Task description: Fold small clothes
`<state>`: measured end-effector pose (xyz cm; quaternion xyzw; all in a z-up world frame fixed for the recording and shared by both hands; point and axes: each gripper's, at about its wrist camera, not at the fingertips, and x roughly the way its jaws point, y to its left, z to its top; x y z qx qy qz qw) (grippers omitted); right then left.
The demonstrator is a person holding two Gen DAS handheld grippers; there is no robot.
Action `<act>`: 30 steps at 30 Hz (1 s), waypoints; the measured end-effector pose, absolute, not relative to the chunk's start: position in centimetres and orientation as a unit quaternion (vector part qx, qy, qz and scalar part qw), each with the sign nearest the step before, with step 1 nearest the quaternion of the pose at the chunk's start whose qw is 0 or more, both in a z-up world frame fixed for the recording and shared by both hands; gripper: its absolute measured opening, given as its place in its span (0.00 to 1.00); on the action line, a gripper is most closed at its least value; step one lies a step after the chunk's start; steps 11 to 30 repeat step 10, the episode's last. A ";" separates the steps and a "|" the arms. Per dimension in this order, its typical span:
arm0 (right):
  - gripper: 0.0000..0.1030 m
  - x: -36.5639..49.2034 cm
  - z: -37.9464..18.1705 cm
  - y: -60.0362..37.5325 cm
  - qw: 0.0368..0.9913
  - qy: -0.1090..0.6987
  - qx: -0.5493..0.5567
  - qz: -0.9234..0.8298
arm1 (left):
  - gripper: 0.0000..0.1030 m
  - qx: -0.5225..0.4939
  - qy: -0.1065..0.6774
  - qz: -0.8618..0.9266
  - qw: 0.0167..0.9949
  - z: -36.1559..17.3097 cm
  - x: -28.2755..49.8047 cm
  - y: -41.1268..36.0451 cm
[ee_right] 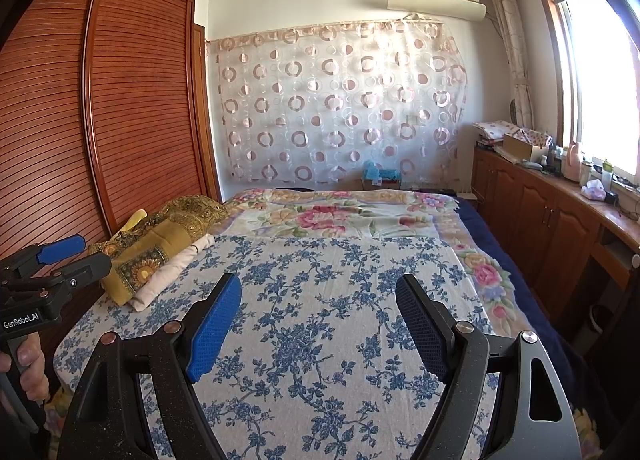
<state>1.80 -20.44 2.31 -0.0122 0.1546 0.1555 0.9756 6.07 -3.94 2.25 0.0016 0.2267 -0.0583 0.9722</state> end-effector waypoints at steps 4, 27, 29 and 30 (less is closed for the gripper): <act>0.79 1.8 2.3 -20.5 0.976 0.154 -0.012 0.156 | 0.80 0.001 0.227 -0.058 0.972 2.2 6.1 -4.0; 0.79 1.6 2.2 -20.3 0.976 0.154 -0.011 0.156 | 0.80 0.002 0.226 -0.059 0.972 2.2 6.0 -4.0; 0.79 1.6 2.2 -20.3 0.976 0.154 -0.011 0.156 | 0.80 0.002 0.226 -0.059 0.972 2.2 6.0 -4.0; 0.79 1.6 2.2 -20.3 0.976 0.154 -0.011 0.156 | 0.80 0.002 0.226 -0.059 0.972 2.2 6.0 -4.0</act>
